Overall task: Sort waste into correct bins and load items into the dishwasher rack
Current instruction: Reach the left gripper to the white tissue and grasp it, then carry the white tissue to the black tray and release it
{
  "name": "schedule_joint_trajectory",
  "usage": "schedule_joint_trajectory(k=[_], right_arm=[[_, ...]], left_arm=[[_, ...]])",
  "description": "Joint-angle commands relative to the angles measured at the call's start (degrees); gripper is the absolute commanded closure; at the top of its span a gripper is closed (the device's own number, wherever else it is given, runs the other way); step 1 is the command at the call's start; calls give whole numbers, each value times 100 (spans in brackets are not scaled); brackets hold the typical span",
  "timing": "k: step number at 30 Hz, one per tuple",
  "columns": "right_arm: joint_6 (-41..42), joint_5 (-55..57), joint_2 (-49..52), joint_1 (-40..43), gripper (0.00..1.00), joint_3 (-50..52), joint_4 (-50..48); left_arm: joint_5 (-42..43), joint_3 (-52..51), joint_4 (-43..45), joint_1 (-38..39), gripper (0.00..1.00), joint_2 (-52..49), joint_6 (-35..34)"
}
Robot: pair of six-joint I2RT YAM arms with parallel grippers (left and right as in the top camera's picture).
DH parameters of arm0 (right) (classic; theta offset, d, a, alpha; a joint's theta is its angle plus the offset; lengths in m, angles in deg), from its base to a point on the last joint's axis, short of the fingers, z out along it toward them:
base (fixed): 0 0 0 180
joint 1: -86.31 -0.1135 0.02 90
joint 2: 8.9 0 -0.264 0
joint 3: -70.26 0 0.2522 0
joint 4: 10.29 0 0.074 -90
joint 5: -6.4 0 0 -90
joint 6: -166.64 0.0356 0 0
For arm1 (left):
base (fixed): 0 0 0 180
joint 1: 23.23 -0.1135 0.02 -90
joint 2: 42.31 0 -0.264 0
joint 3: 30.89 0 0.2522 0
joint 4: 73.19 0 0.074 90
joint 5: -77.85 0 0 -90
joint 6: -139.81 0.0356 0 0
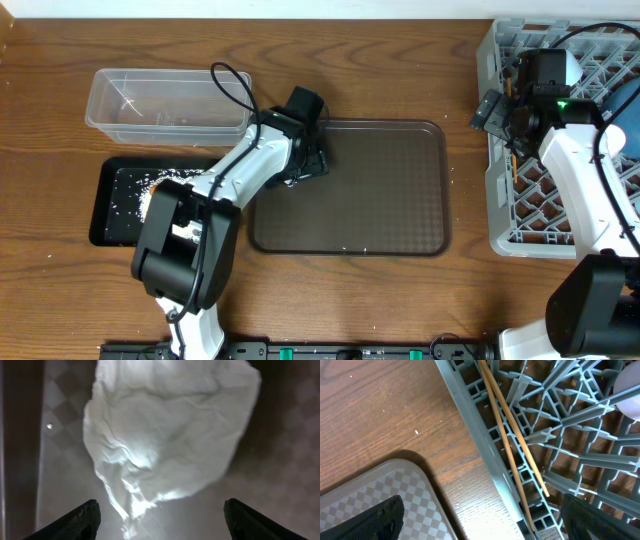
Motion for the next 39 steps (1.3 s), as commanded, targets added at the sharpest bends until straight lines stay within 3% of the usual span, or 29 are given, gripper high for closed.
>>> schedule_joint_trajectory(k=[1, 4, 6, 9, 14, 15, 29, 33, 39], right_arm=[[76, 79, 4, 11, 1, 4, 9], [76, 79, 4, 11, 1, 4, 11], [76, 79, 4, 11, 1, 4, 11], [76, 79, 4, 11, 1, 4, 11], [76, 79, 4, 11, 1, 4, 11], [76, 79, 2, 11, 1, 4, 9], [76, 79, 2, 11, 1, 4, 11], [76, 79, 4, 11, 1, 4, 9], [76, 79, 2, 11, 1, 4, 9]], left_arm=[[-376, 28, -13, -26, 18, -227, -103], [-374, 28, 31, -17, 19, -424, -125], [-372, 28, 74, -13, 25, -507, -125], [-374, 31, 98, -15, 44, -540, -125], [-374, 37, 46, -15, 89, -393, -125], [-374, 48, 15, -15, 94, -319, -125], [-640, 94, -946, -103, 94, 1991, -262], [-1473, 94, -1572, -472, 94, 2627, -997], [-1670, 94, -2107, -1379, 94, 3165, -1204]])
